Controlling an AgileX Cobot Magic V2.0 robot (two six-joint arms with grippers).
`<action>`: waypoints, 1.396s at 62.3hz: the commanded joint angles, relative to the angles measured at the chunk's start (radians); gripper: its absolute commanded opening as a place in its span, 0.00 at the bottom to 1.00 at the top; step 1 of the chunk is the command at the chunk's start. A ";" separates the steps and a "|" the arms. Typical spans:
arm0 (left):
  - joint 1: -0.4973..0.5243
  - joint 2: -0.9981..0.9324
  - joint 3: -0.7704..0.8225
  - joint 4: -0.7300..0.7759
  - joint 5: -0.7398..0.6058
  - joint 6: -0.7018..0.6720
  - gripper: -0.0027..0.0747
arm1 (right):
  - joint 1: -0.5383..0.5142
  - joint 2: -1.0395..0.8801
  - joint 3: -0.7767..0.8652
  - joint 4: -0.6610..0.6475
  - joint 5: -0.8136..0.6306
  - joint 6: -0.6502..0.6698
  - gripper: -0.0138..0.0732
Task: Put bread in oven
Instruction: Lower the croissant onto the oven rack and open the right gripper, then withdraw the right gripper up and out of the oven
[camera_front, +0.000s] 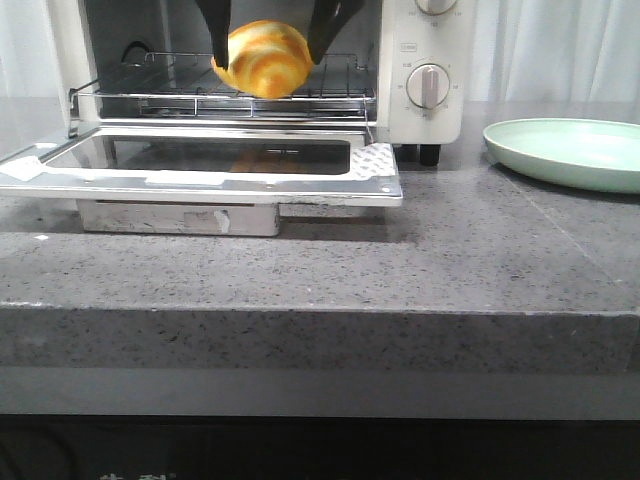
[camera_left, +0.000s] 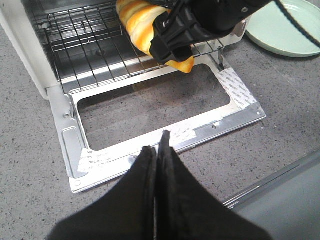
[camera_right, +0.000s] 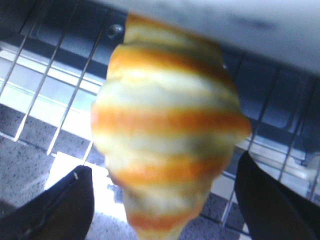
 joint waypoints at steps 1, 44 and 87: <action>0.002 -0.007 -0.026 0.000 -0.063 -0.009 0.01 | 0.011 -0.102 -0.029 -0.016 0.025 -0.042 0.84; 0.002 -0.007 -0.026 0.008 -0.049 -0.009 0.01 | -0.185 -0.684 0.712 0.114 -0.193 -0.228 0.84; 0.002 -0.007 -0.026 0.008 -0.057 -0.009 0.01 | -0.261 -1.420 1.358 0.142 -0.497 -0.358 0.84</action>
